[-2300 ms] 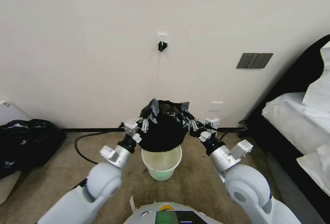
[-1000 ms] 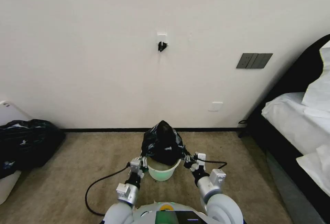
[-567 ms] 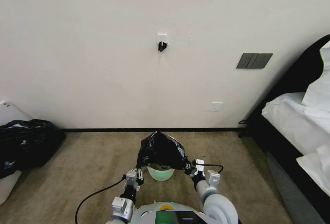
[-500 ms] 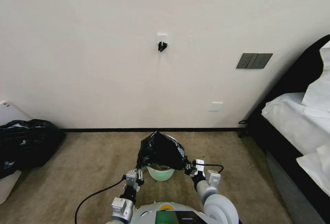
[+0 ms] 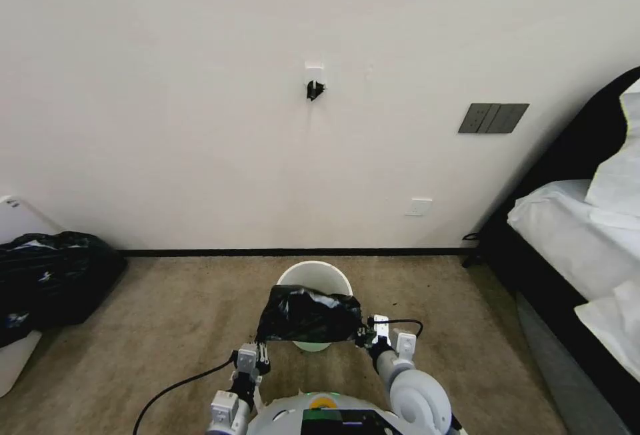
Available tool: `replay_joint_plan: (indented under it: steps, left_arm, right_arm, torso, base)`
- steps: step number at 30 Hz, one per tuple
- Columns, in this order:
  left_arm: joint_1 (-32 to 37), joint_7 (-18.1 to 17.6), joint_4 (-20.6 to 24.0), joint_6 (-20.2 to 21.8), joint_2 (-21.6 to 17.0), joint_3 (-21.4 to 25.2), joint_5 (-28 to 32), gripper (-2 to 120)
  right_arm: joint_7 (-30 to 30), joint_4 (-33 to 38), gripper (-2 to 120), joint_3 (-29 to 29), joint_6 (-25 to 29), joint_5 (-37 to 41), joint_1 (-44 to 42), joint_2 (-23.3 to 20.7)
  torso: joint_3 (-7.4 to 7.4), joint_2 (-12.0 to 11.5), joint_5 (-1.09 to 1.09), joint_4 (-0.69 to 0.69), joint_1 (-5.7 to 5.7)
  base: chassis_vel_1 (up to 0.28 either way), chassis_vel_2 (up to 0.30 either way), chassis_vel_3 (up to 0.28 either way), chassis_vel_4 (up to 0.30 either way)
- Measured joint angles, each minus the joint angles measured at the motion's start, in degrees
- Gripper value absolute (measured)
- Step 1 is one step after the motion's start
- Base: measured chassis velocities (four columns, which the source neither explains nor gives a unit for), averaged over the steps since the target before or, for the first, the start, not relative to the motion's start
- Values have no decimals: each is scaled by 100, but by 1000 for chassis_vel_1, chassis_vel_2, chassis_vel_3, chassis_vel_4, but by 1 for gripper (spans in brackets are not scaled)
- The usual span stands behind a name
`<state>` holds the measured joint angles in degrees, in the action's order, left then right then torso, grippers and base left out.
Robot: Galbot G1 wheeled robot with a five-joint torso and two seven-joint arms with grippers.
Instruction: Place a trash bag onto the trash bin.
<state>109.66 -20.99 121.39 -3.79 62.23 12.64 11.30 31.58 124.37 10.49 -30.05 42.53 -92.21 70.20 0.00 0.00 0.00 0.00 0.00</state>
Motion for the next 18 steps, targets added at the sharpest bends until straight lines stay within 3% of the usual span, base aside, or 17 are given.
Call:
replay_joint_plan:
  steps: [18]
  left_arm:
    - [-911,5,-670,130,190,7,388,0]
  right_arm:
    - [-388,-460,2,-36,232,23,385,20]
  torso:
    - [0,0,0,0,0]
  base:
    - [0,0,0,0]
